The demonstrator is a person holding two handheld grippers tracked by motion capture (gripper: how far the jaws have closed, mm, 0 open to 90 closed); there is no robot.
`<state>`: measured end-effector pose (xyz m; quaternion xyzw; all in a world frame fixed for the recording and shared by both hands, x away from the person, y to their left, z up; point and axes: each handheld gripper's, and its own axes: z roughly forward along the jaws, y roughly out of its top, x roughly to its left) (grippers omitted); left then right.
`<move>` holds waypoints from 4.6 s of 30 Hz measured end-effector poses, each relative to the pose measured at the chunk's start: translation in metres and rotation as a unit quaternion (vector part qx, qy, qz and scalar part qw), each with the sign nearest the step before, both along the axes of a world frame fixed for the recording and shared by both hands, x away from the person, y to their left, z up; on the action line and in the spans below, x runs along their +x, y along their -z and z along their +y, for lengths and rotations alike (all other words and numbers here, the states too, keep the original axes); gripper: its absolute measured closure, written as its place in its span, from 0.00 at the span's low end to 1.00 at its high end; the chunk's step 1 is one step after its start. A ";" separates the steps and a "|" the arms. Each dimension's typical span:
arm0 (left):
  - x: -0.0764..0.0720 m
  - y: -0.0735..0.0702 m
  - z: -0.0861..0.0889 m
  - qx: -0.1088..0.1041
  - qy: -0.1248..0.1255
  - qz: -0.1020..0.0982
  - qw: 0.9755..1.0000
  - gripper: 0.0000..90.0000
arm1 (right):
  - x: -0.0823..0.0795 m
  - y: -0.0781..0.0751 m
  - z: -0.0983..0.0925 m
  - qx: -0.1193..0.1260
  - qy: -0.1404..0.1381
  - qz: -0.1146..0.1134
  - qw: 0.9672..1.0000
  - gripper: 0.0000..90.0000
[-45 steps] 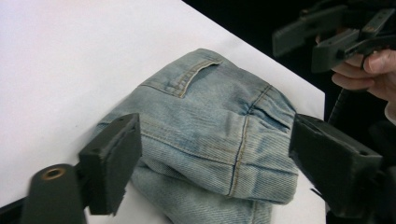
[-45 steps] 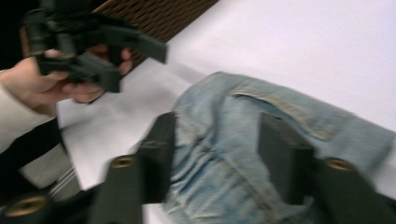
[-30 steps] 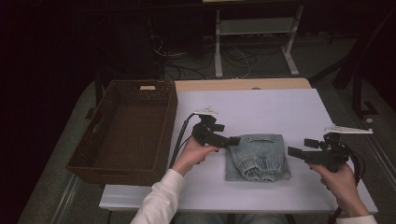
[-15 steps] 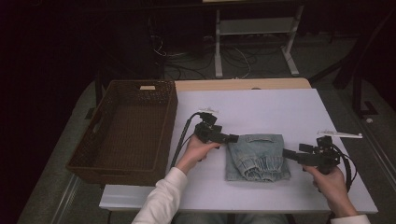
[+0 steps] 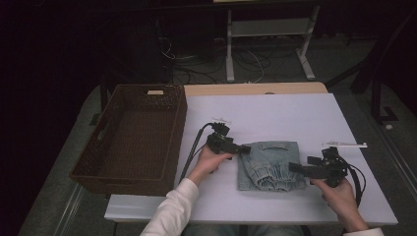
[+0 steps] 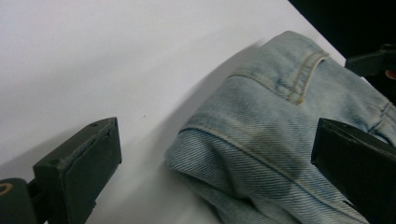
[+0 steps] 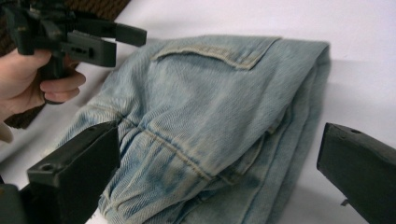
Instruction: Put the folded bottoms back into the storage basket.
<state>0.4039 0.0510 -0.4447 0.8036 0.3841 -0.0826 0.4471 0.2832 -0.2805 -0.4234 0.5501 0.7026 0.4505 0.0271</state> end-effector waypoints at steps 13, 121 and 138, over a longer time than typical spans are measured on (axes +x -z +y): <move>0.001 0.008 -0.001 0.000 -0.002 0.011 1.000 0.02 | 0.000 0.008 0.010 -0.049 0.000 0.044 0.998 0.00; -0.024 -0.091 0.028 -0.136 -0.041 -0.046 0.989 0.80 | -0.024 -0.055 0.031 0.040 -0.077 -0.017 0.996 0.73; -0.029 -0.127 0.052 -0.132 -0.060 -0.068 0.987 0.80 | -0.013 -0.082 0.049 0.047 -0.102 -0.034 0.993 0.73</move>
